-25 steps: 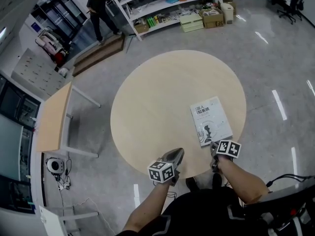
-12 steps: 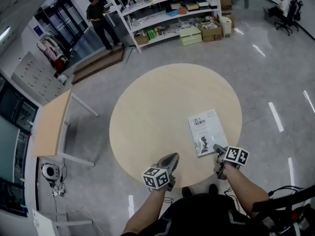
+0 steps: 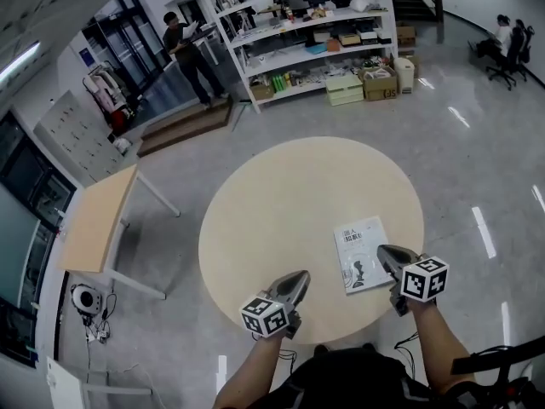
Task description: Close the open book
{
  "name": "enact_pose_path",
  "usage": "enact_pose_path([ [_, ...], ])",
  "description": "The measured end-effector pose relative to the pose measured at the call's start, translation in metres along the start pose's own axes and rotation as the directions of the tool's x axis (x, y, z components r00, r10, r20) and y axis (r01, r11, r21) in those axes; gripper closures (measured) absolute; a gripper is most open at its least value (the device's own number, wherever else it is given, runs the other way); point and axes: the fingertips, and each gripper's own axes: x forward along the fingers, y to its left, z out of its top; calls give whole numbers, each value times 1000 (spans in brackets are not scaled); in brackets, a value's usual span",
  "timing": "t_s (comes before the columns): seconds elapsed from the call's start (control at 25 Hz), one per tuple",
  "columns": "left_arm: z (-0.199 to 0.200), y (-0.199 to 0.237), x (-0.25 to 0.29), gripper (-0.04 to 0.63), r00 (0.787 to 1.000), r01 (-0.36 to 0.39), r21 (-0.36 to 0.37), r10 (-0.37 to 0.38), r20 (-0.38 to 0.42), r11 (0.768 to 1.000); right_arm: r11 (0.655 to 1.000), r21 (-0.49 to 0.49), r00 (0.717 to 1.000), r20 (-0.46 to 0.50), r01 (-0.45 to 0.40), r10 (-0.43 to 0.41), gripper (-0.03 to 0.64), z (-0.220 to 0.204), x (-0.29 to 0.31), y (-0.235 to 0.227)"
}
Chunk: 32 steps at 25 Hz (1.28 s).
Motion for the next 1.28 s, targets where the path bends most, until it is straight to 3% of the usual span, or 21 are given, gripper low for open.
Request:
enact_pose_path([
  [0.32, 17, -19, -5, 598, 999, 41, 19, -42, 14, 999, 985, -164, 998, -36, -57, 52, 617, 1, -4, 23],
  [0.52, 25, -34, -11, 598, 999, 48, -9, -48, 18, 999, 965, -241, 994, -62, -101, 89, 617, 4, -13, 34],
  [0.64, 28, -47, -14, 598, 999, 53, 45, -53, 11, 998, 947, -309, 994, -85, -93, 70, 617, 5, -21, 32],
  [0.76, 22, -58, -17, 598, 999, 43, 102, -43, -5, 994, 959, -277, 996, -80, -67, 46, 617, 7, -32, 25],
  [1.0, 3, -79, -25, 598, 1000, -2, 71, 3, -17, 997, 938, -329, 993, -67, -112, 96, 617, 6, -53, 26],
  [1.16, -11, -107, -25, 598, 999, 34, 131, -29, -40, 991, 928, -355, 994, -44, -109, 100, 617, 5, -65, 27],
  [1.28, -8, -123, -37, 598, 998, 54, 144, -55, 2, 988, 922, -370, 994, -19, -110, 111, 617, 8, -74, 43],
])
